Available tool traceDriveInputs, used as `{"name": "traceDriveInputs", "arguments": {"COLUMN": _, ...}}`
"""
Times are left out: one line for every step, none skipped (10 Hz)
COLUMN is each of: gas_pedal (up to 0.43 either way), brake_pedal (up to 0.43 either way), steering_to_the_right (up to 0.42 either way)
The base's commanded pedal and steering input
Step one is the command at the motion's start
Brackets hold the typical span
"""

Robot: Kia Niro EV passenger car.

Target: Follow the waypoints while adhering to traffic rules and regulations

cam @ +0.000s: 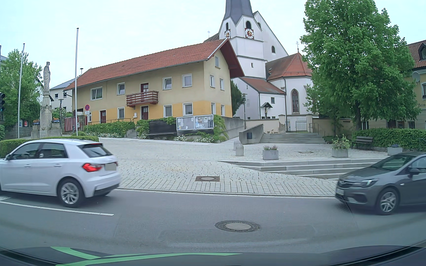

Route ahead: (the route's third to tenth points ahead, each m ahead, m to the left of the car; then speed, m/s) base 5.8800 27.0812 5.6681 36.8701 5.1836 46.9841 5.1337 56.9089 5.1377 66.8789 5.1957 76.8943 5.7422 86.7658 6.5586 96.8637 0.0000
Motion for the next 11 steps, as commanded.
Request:
{"name": "traceDriveInputs", "arguments": {"gas_pedal": 0.000, "brake_pedal": 0.287, "steering_to_the_right": 0.004}}
{"name": "traceDriveInputs", "arguments": {"gas_pedal": 0.000, "brake_pedal": 0.280, "steering_to_the_right": 0.004}}
{"name": "traceDriveInputs", "arguments": {"gas_pedal": 0.000, "brake_pedal": 0.280, "steering_to_the_right": 0.004}}
{"name": "traceDriveInputs", "arguments": {"gas_pedal": 0.000, "brake_pedal": 0.287, "steering_to_the_right": 0.004}}
{"name": "traceDriveInputs", "arguments": {"gas_pedal": 0.000, "brake_pedal": 0.287, "steering_to_the_right": 0.004}}
{"name": "traceDriveInputs", "arguments": {"gas_pedal": 0.000, "brake_pedal": 0.280, "steering_to_the_right": 0.004}}
{"name": "traceDriveInputs", "arguments": {"gas_pedal": 0.000, "brake_pedal": 0.287, "steering_to_the_right": 0.004}}
{"name": "traceDriveInputs", "arguments": {"gas_pedal": 0.000, "brake_pedal": 0.287, "steering_to_the_right": 0.004}}
{"name": "traceDriveInputs", "arguments": {"gas_pedal": 0.000, "brake_pedal": 0.280, "steering_to_the_right": 0.004}}
{"name": "traceDriveInputs", "arguments": {"gas_pedal": 0.000, "brake_pedal": 0.287, "steering_to_the_right": 0.004}}
{"name": "traceDriveInputs", "arguments": {"gas_pedal": 0.000, "brake_pedal": 0.287, "steering_to_the_right": 0.004}}
